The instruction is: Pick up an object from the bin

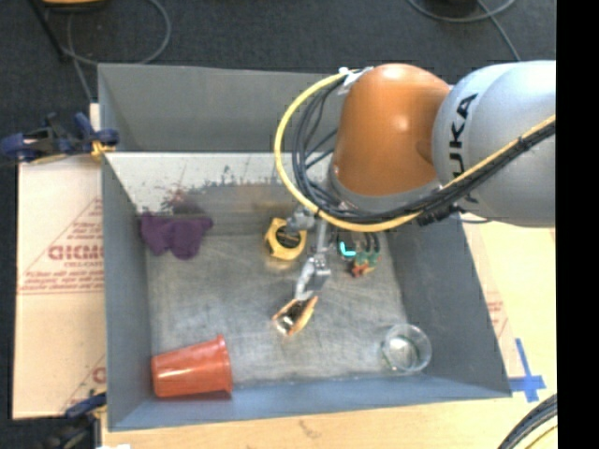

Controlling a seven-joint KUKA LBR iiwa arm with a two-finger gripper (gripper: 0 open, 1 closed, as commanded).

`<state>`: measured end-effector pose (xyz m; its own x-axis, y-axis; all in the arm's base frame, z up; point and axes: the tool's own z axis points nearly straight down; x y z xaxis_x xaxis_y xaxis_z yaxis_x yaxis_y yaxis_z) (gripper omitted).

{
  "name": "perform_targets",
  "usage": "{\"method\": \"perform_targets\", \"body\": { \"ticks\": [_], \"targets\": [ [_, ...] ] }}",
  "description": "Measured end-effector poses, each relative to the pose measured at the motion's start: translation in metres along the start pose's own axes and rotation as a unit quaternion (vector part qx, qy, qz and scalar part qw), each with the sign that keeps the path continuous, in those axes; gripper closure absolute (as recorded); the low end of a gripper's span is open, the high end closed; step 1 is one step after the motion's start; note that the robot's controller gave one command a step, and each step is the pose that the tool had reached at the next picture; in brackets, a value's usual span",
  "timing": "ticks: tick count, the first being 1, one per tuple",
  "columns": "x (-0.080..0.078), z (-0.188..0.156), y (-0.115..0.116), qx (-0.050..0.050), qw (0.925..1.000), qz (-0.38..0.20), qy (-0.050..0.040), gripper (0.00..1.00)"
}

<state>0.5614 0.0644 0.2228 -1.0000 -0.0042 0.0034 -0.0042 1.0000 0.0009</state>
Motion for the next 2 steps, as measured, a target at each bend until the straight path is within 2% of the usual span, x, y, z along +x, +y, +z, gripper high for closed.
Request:
{"method": "perform_targets", "body": {
  "ticks": [1, 2],
  "targets": [
    [-0.002, -0.004, 0.000, 0.000, 1.0000, 0.001, -0.0037, 0.00],
    [0.002, 0.040, -0.005, 0.001, 0.9995, -0.031, -0.0064, 0.00]
  ]
}}
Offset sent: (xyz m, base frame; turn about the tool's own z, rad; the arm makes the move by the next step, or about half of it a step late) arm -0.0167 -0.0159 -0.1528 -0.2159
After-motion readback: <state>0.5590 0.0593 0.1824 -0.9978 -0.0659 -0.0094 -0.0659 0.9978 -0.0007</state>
